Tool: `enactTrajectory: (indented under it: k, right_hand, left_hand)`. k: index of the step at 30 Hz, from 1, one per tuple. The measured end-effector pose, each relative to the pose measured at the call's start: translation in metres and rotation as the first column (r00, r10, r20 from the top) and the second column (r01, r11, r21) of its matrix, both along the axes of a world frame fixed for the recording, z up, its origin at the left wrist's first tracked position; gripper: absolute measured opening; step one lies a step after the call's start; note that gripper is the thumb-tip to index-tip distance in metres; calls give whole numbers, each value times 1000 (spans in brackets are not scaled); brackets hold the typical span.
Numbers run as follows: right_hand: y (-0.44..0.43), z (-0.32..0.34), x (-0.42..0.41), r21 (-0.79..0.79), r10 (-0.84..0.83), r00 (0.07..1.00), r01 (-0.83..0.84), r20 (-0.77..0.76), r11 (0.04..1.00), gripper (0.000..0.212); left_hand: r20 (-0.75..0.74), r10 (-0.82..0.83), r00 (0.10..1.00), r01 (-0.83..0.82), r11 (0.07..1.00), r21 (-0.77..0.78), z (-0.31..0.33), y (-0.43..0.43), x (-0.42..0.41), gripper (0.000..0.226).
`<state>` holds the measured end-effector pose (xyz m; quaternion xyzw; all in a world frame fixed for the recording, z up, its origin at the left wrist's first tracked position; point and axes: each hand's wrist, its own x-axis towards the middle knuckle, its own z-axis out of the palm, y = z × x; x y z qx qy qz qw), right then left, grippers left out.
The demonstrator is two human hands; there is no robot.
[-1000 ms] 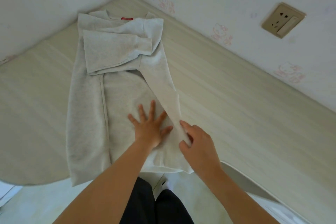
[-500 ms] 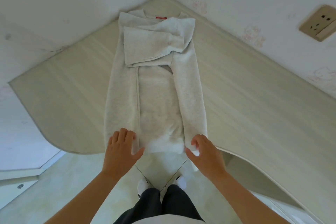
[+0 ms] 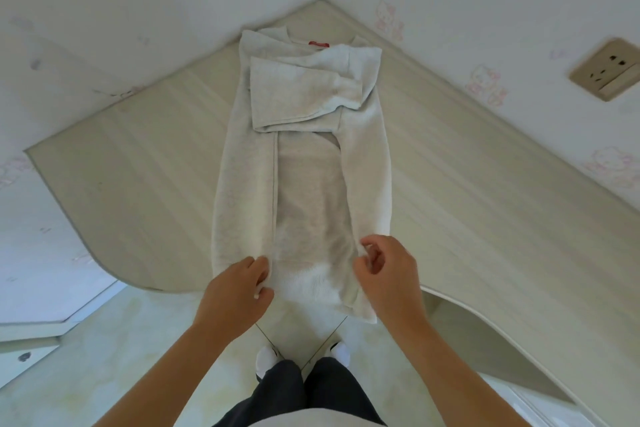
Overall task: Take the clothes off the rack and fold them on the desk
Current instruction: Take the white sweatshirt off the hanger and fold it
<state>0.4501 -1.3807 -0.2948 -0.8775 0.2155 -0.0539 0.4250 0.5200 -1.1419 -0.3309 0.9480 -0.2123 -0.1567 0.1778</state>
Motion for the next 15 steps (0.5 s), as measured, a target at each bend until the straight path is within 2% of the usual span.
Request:
enactTrajectory:
  k: [1, 2, 4, 6, 8, 11, 13, 15]
  right_hand:
    - [8, -7, 0, -31, 93, 995, -94, -30, 995, 15]
    - [13, -19, -2, -67, 209, 970, -218, -121, 974, 18]
    - [15, -46, -10, -131, 399, 852, -463, -340, 877, 38]
    - [7, -59, -16, -153, 435, 809, -525, -396, 837, 47]
    - [-7, -60, -21, -165, 429, 837, -501, -339, 849, 48]
    - [-30, -65, -22, -287, 386, 882, -456, -270, 842, 58]
    - [-44, -68, -19, -386, 347, 900, -428, -263, 817, 69]
    - [-54, -68, -14, -421, 350, 891, -446, -288, 790, 77]
  left_hand:
    - [-55, -46, 997, 47, 999, 15, -4, 5, 1, 17]
    - [-118, -97, 988, 100, 995, 18, -8, 10, 3, 17]
    - [-227, -194, 954, 205, 978, 26, -16, 19, 8, 12]
    - [-272, -229, 935, 243, 970, 19, -22, 30, 10, 16]
    - [-213, -209, 954, 213, 977, -2, -24, 38, 13, 23]
    - [31, -207, 978, 208, 977, -38, -23, 51, 19, 30]
    - [162, -225, 961, 237, 970, -60, -27, 60, 26, 46]
    - [209, -216, 954, 231, 972, -49, -31, 68, 35, 58]
